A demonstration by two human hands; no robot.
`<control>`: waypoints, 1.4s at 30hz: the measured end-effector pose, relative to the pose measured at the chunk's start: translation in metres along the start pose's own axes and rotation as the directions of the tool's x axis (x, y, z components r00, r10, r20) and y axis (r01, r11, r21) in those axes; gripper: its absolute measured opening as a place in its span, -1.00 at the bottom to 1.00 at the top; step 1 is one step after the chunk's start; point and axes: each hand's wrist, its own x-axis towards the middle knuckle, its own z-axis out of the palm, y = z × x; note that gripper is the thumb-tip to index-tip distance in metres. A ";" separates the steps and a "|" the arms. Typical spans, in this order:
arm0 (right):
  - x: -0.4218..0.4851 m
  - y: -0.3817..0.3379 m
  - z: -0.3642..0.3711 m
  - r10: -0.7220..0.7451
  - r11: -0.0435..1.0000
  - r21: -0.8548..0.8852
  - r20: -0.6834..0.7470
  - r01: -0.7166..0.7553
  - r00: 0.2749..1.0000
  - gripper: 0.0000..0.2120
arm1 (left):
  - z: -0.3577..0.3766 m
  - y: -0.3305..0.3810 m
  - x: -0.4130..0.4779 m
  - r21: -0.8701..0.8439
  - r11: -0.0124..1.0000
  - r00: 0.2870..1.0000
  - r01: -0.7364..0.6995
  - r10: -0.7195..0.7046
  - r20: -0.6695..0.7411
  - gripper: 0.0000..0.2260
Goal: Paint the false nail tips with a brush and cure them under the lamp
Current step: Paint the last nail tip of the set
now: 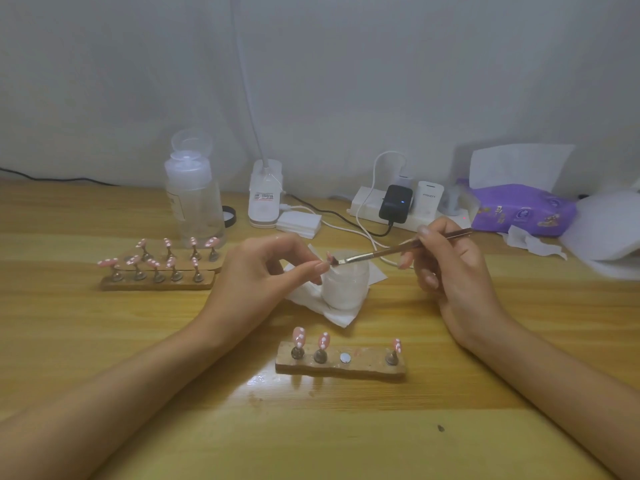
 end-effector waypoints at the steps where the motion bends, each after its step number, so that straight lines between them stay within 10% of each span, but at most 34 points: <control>1: 0.000 0.000 -0.001 0.012 1.000 0.004 -0.021 -0.012 1.000 -0.72 | 0.000 0.000 0.000 0.003 1.000 1.000 0.002 -0.002 0.000 -0.91; 42: 0.000 -0.001 0.002 0.005 1.000 0.020 0.019 -0.006 1.000 -0.78 | -0.001 -0.003 -0.001 0.095 0.994 0.999 -0.045 0.046 -0.011 -0.94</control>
